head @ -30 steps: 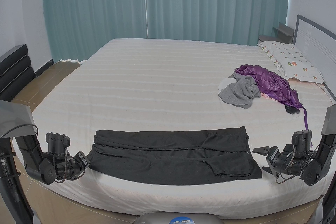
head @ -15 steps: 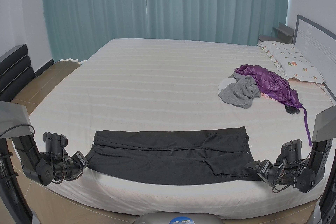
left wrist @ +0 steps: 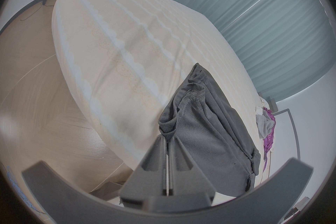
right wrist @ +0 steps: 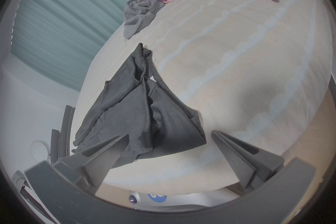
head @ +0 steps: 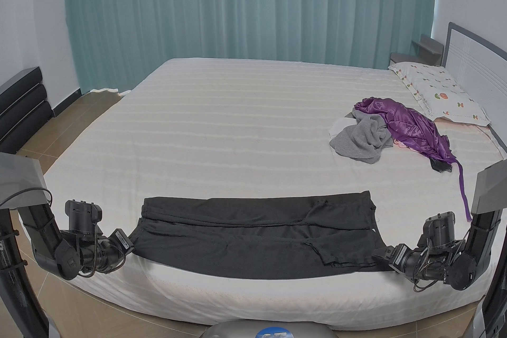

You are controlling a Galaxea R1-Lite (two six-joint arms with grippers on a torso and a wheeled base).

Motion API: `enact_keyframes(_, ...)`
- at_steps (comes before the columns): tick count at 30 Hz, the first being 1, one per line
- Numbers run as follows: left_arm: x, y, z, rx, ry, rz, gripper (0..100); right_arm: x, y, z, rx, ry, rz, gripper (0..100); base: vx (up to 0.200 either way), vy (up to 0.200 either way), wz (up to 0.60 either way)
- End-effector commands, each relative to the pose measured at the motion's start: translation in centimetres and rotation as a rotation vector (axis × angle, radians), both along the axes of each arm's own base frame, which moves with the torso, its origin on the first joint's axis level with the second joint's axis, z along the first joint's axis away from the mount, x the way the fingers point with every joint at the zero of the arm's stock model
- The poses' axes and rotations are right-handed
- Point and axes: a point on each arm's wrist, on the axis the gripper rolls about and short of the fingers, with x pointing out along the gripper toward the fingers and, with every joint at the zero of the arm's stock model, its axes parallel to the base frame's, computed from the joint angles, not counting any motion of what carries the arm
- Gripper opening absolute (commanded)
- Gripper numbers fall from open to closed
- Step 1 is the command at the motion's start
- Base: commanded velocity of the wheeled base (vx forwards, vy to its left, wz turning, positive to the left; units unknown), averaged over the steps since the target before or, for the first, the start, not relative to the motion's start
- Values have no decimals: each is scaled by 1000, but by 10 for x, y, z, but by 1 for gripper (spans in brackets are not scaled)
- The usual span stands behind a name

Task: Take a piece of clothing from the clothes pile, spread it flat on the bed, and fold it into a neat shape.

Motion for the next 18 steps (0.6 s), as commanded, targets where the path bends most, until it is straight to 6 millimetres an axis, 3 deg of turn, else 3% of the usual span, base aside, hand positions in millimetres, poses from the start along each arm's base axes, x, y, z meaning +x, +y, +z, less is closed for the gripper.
enact_keyframes(1,0,0,0,0,-1,1,0,1,-1,-11,-2,37,0,0,0,0,0)
enact_keyframes(18,-5,1,14,18,-40,-1,0,-6,-13,8,-11,-42,9,0,0,0,0)
